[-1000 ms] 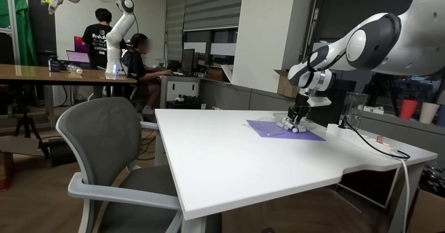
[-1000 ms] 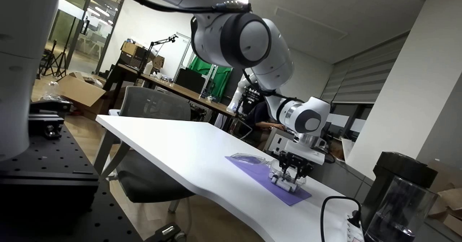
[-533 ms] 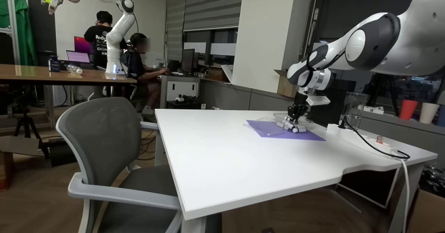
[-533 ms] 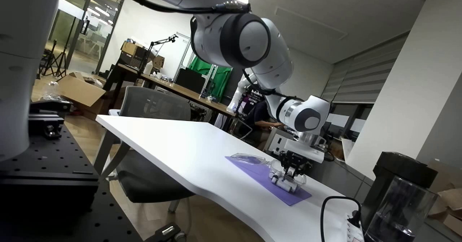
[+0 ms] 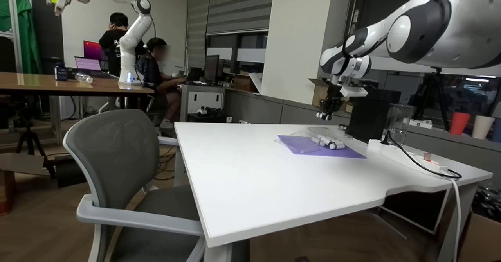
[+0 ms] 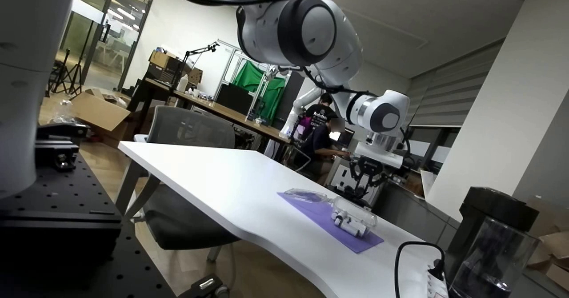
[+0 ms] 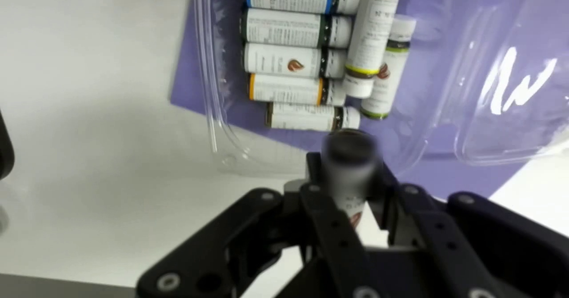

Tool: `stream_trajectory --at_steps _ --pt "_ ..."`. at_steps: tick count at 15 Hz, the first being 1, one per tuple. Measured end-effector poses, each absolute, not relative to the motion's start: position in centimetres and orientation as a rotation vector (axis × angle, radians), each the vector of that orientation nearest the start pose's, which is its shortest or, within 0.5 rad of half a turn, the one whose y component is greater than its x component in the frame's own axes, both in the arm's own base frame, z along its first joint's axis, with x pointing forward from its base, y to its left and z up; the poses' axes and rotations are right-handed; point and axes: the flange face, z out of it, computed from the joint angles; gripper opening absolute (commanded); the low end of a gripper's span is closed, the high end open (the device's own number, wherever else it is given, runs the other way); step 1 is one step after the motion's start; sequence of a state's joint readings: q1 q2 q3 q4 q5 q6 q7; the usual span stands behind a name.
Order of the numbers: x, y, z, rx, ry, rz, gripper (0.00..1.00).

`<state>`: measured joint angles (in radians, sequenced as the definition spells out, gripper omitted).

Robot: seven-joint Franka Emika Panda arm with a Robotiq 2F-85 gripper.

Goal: Pick up one of the white objects from the bowl and place it on the table

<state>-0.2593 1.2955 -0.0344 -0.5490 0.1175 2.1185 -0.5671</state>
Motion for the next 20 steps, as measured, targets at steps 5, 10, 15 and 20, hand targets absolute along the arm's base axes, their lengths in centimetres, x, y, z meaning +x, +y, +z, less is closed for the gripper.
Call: stream_trajectory --at_steps 5,10,15,20 --pt "82.0 -15.4 26.8 -3.093 -0.479 -0.485 0.07" --pt "82.7 -4.3 23.9 -3.025 -0.577 -0.4 0.07" --pt "81.5 6.2 19.1 -2.954 -0.671 -0.303 0.07" --pt "79.2 10.8 14.3 -2.912 -0.687 -0.288 0.07"
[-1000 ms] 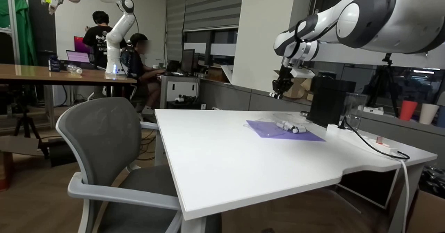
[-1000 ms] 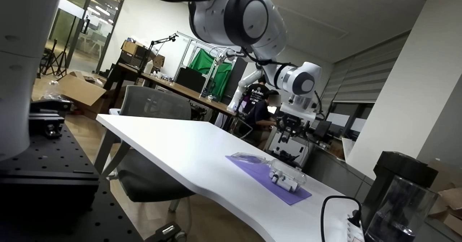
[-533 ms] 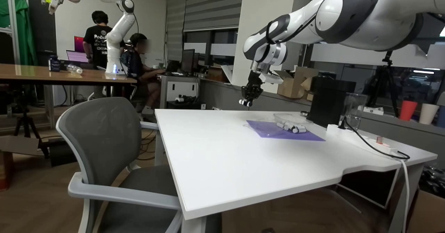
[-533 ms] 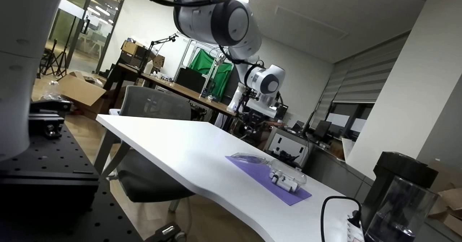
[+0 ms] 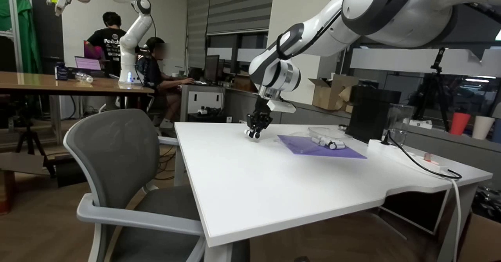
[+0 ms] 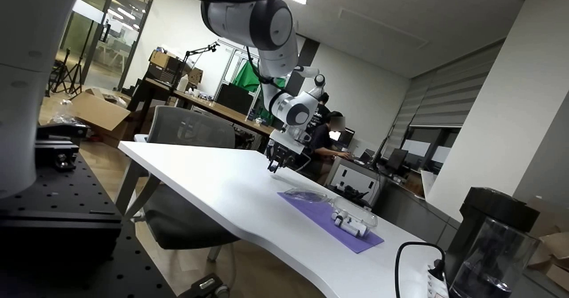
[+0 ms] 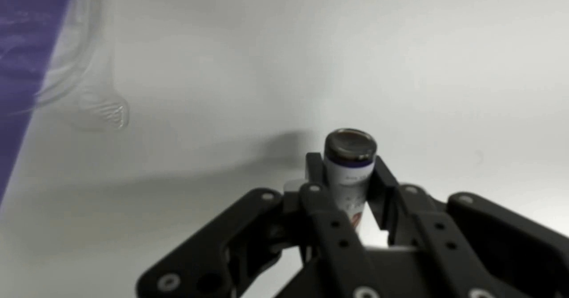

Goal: Pick up one of the white objects from the bowl and place it on the table

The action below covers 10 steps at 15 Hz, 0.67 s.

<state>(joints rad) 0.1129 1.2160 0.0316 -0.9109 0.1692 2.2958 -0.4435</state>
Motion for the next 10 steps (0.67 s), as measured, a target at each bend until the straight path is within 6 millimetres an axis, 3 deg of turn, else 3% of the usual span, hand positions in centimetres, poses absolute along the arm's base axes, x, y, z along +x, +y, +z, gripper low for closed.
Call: stream_trajectory --at_steps 2,3,5,10 --pt "78.2 11.2 13.1 -2.906 -0.669 -0.295 0.07" --pt "77.7 11.3 12.8 -2.903 -0.659 -0.299 0.52" --pt "76.7 11.4 12.6 -2.899 -0.642 -0.31 0.58" --pt "74.2 12.0 14.2 -2.879 -0.668 -0.327 0.92"
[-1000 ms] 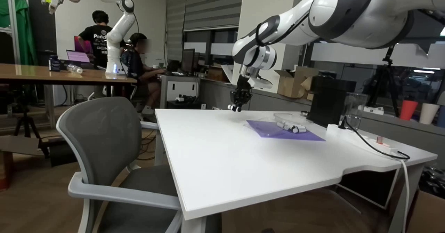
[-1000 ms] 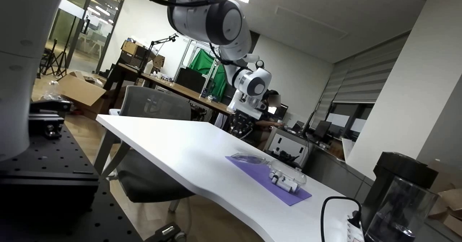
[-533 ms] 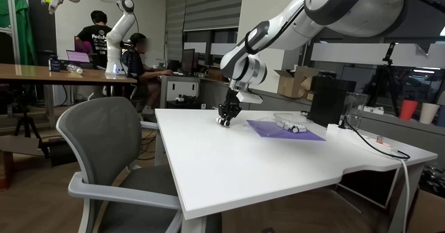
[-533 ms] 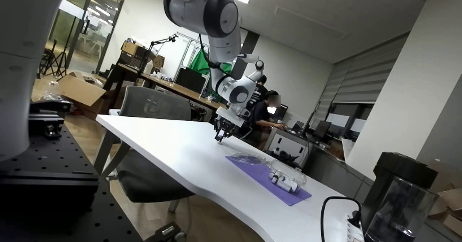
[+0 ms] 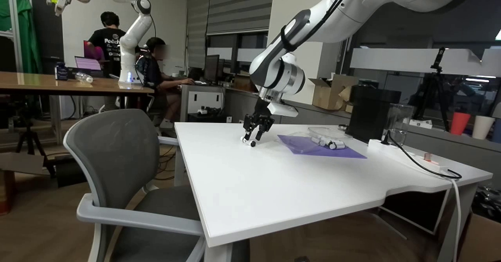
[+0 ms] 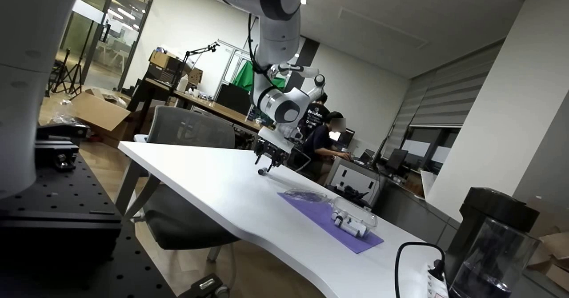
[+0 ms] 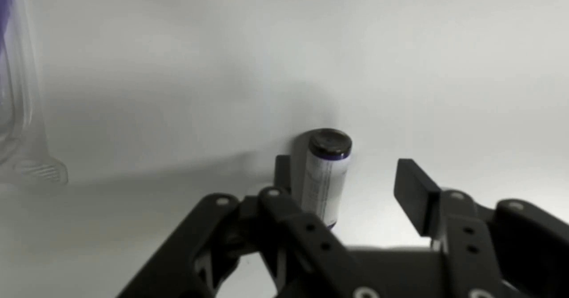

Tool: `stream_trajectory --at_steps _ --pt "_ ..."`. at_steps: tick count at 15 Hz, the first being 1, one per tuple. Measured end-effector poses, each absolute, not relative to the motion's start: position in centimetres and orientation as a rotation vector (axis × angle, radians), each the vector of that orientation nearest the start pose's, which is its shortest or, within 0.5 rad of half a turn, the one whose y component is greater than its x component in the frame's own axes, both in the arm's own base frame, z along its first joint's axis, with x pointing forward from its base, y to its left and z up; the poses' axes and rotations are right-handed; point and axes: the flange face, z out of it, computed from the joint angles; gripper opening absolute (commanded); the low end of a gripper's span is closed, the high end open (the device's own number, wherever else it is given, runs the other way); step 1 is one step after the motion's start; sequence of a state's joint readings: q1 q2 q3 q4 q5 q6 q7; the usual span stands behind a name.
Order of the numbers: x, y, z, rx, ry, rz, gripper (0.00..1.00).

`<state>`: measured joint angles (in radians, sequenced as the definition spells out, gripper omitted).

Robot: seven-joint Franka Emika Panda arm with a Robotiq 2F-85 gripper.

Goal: Pick up one of the white objects from the bowl and place it on the table

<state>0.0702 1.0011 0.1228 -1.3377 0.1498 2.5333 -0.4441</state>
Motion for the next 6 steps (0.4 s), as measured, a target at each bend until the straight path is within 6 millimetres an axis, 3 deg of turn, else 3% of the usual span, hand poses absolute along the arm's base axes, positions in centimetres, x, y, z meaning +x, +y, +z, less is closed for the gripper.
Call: stream_trajectory --at_steps 2,3,5,6 --pt "73.6 11.6 15.5 -2.887 -0.683 -0.321 1.0" --pt "73.4 11.2 16.3 -2.896 -0.691 -0.32 0.89" --pt "73.1 10.5 17.8 -2.916 -0.696 -0.318 1.0" --pt "72.9 10.2 18.3 -2.921 -0.696 -0.314 1.0"
